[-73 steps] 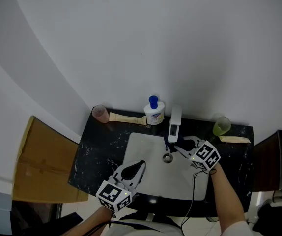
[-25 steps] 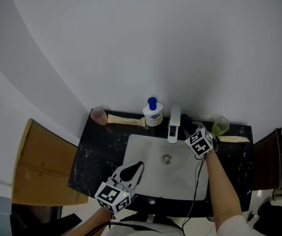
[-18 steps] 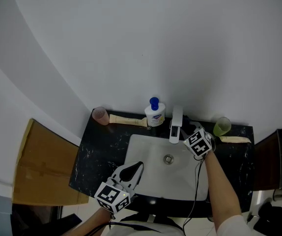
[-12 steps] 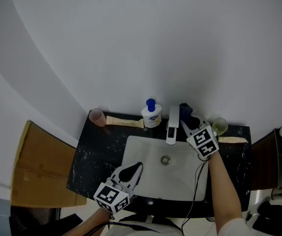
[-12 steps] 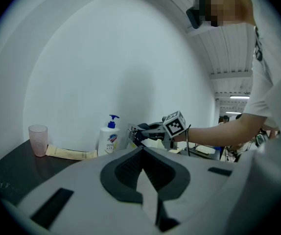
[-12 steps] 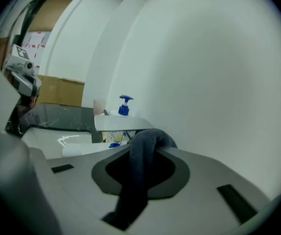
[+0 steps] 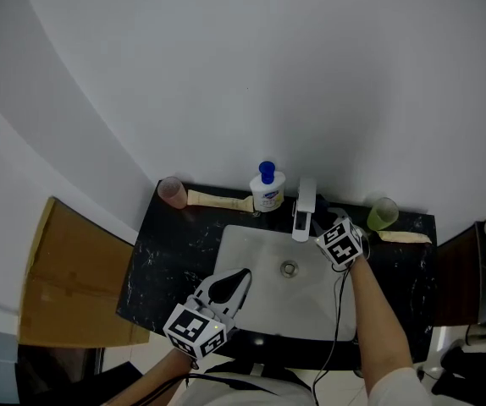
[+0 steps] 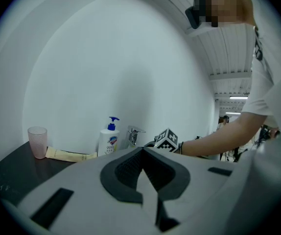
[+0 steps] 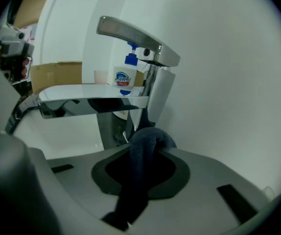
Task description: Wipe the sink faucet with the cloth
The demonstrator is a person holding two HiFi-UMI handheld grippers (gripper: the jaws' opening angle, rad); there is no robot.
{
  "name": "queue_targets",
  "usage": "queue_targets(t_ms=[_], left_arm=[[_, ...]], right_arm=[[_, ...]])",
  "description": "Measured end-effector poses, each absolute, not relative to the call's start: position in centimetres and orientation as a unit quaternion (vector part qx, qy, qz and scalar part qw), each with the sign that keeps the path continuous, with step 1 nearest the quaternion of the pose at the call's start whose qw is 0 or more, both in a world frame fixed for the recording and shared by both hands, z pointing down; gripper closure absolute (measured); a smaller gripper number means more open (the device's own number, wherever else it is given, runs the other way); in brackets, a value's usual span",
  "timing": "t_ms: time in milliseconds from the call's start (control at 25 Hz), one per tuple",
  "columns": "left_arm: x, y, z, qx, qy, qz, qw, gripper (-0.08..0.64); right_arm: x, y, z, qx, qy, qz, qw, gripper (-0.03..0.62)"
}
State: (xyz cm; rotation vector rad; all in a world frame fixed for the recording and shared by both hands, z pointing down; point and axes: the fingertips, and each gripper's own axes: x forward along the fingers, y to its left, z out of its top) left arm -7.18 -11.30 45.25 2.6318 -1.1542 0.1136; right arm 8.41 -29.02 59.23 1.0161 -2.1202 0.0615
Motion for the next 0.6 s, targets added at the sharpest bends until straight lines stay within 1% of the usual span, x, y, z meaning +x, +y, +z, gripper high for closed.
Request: queue_targets(t_ms=[160, 400, 480, 600], left_arm=[[-7.5, -11.6, 44.9, 0.907, -0.399, 0.037, 0.129, 0.558], [-7.4, -11.5, 44.8, 0.908, -0.396, 0.039, 0.129, 0.558], [-7.4, -11.4, 44.8, 0.909, -0.396, 0.039, 0.127, 0.558], [-7.3, -11.2, 44.7, 0.909, -0.397, 0.038, 0.125, 0.558]], right_arm=[[7.8, -29.6, 56.8, 0.399, -0.844, 0.004, 0.359, 0.526], [9.0, -30.7, 48.0, 0.443, -0.860, -0.050, 0.249, 0.526], [9.3, -30.9, 47.4, 0.452, -0.854, -0.056, 0.253, 0.526], [10.2, -30.8, 50.6, 0.455, -0.838, -0.035, 0.300, 0.526]])
